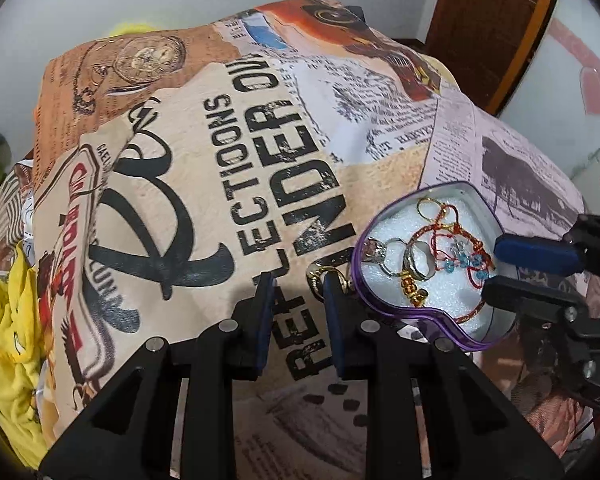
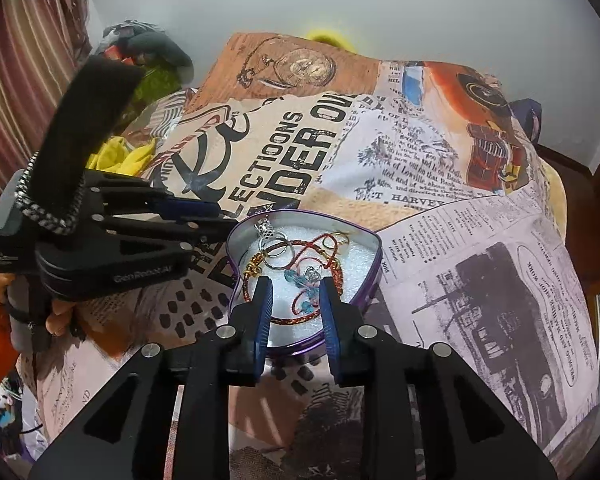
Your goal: Organize jewelry
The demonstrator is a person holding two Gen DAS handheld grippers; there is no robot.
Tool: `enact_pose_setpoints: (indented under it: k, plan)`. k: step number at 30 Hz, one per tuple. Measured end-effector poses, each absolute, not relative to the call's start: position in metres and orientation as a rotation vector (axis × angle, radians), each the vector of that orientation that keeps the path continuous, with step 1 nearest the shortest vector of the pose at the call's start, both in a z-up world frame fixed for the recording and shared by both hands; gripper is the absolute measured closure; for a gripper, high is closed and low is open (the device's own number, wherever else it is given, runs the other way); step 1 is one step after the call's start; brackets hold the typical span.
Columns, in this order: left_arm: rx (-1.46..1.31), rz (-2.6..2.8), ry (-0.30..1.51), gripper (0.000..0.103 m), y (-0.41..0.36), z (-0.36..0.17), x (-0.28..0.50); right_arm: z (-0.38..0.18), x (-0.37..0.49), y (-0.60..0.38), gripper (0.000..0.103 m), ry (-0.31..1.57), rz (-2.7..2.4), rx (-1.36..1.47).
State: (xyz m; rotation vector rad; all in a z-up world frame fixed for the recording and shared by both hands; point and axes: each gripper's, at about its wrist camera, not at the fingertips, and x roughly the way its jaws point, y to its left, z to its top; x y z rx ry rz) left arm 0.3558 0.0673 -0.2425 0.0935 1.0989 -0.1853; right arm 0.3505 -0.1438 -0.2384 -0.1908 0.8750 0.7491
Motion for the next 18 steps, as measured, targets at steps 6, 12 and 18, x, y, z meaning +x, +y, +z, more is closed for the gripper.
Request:
enact_pose_setpoints:
  k: [6, 12, 18]
  plan:
    - [0.125, -0.192, 1.113, 0.079, 0.061, -0.248, 0.360, -0.236, 0.350, -0.148, 0.081, 0.861, 0.740, -0.182]
    - [0.121, -0.205, 1.122, 0.089, 0.058, -0.253, 0.367, -0.235, 0.349, -0.152, 0.081, 0.853, 0.733, -0.179]
    - [0.137, -0.172, 1.096, 0.096, 0.057, -0.249, 0.361, -0.234, 0.348, -0.156, 0.081, 0.849, 0.729, -0.170]
